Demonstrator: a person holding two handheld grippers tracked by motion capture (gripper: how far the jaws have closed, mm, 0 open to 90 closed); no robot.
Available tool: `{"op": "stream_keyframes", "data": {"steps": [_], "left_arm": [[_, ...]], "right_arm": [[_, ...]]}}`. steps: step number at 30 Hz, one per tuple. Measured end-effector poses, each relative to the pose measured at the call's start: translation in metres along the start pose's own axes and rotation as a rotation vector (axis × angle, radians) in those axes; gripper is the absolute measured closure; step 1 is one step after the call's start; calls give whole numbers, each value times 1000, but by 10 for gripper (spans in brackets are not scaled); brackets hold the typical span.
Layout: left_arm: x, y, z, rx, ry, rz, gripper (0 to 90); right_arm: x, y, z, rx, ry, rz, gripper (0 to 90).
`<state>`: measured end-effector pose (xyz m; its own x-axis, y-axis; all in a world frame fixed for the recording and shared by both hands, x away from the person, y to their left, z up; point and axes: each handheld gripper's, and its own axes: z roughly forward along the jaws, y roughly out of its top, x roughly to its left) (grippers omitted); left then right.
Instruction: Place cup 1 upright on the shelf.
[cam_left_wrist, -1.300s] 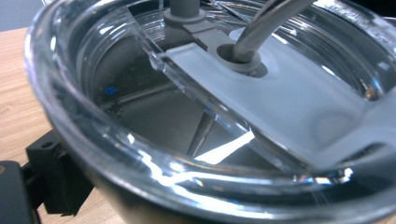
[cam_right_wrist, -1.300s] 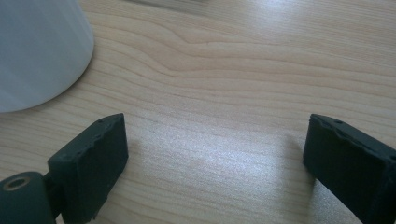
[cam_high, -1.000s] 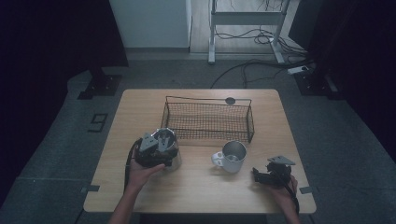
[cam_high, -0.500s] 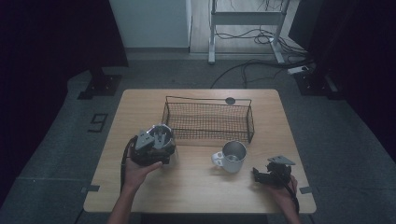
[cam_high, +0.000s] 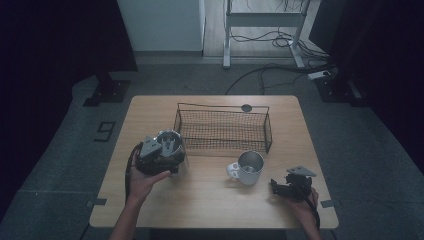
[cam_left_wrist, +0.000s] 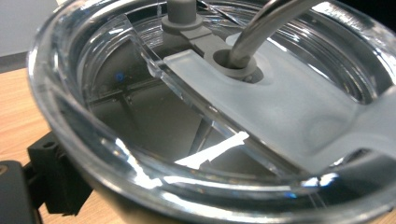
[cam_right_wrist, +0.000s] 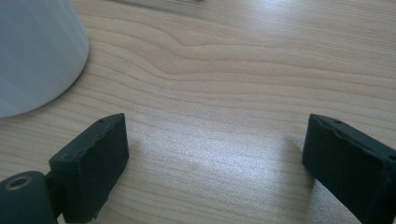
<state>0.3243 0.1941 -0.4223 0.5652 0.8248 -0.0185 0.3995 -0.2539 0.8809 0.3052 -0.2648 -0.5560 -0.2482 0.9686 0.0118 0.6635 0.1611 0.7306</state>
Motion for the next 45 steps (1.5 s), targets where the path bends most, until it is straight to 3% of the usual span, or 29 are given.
{"op": "stream_keyframes", "data": {"steps": [9, 18, 45], "left_arm": [[1, 8, 0, -10, -14, -2, 37], [0, 19, 1, -11, -2, 19, 37], [10, 44, 11, -17, -3, 12, 37]], "right_arm": [[0, 0, 0, 0, -2, 2, 74], [0, 0, 0, -1, -3, 3, 76], [0, 0, 0, -3, -6, 7, 81]]}}
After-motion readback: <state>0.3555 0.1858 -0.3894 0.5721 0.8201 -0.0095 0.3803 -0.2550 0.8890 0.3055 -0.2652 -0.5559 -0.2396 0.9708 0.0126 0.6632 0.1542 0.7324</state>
